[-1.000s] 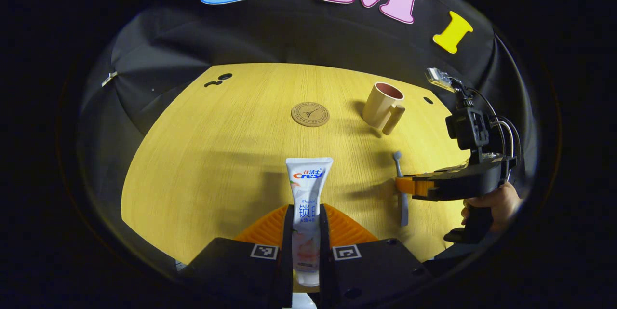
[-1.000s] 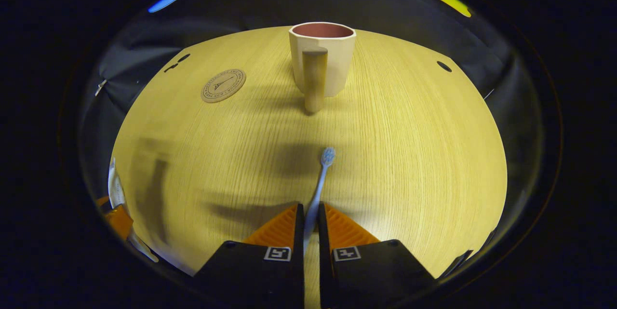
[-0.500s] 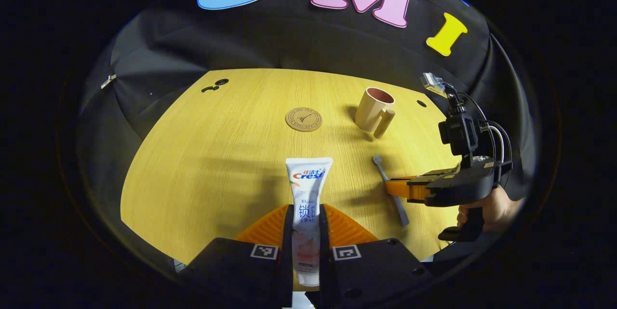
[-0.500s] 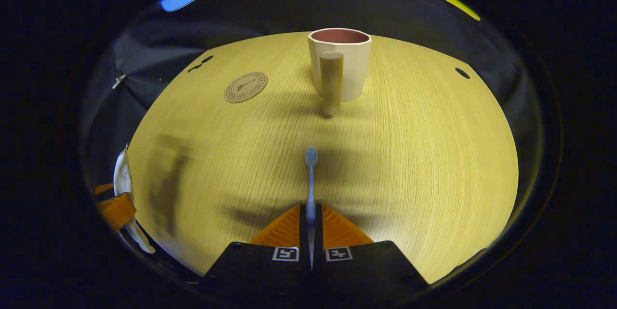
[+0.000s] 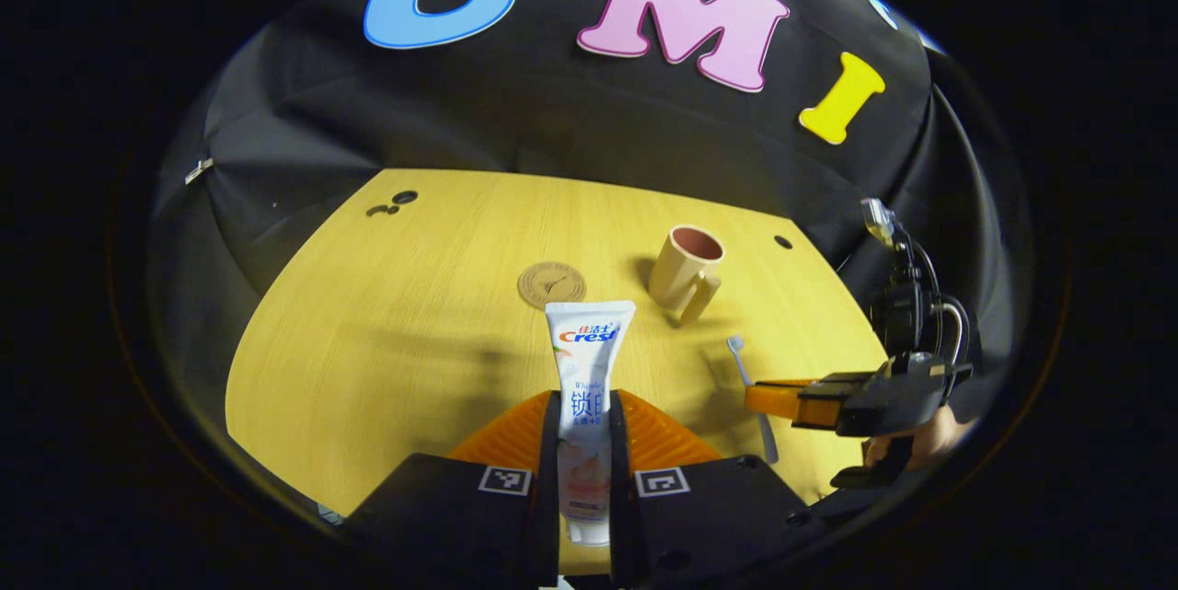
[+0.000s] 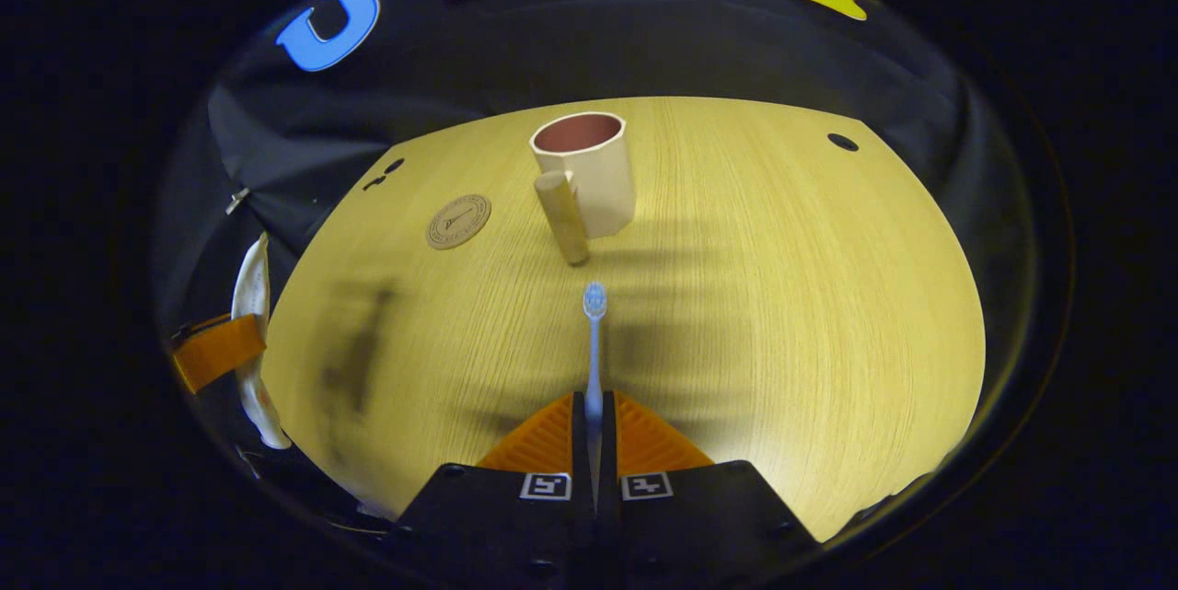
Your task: Put the toothbrush and toothpaste on the desktop into the cup, then pick up the cup and place it on the coaster on the desktop.
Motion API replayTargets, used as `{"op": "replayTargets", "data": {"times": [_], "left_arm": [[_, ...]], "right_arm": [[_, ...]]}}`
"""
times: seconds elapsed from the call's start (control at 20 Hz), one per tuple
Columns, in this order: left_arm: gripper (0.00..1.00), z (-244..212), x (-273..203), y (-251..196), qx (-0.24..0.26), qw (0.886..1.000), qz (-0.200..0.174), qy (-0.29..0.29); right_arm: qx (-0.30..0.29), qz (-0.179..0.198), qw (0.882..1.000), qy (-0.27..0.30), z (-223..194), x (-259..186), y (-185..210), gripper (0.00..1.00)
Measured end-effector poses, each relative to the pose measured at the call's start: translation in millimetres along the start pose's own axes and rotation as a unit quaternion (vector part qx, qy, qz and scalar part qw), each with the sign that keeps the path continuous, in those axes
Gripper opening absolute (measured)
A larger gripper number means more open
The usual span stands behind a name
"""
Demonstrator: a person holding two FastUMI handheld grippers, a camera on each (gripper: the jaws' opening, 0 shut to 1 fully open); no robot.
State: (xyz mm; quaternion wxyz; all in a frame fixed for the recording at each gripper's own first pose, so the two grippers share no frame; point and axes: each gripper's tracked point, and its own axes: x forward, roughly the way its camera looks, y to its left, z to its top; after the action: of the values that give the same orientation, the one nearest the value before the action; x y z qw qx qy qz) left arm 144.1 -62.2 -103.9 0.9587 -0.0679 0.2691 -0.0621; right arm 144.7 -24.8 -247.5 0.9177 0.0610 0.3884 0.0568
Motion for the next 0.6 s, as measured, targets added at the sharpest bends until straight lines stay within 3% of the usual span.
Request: {"op": "replayTargets", "data": {"times": [0.3,0.6], "left_arm": [[0.27,76.4,36.6,-42.5,0.022,0.998,-0.026,-0.045],[0.27,131.7,89.7,-88.4,0.012,0.995,-0.059,-0.075]], "right_arm": [[0.008,0.010,0.999,-0.030,29.7,-19.7,-21.9,0.05],[0.047,0.032,0.997,-0.057,62.2,-34.3,-47.9,0.05]]}}
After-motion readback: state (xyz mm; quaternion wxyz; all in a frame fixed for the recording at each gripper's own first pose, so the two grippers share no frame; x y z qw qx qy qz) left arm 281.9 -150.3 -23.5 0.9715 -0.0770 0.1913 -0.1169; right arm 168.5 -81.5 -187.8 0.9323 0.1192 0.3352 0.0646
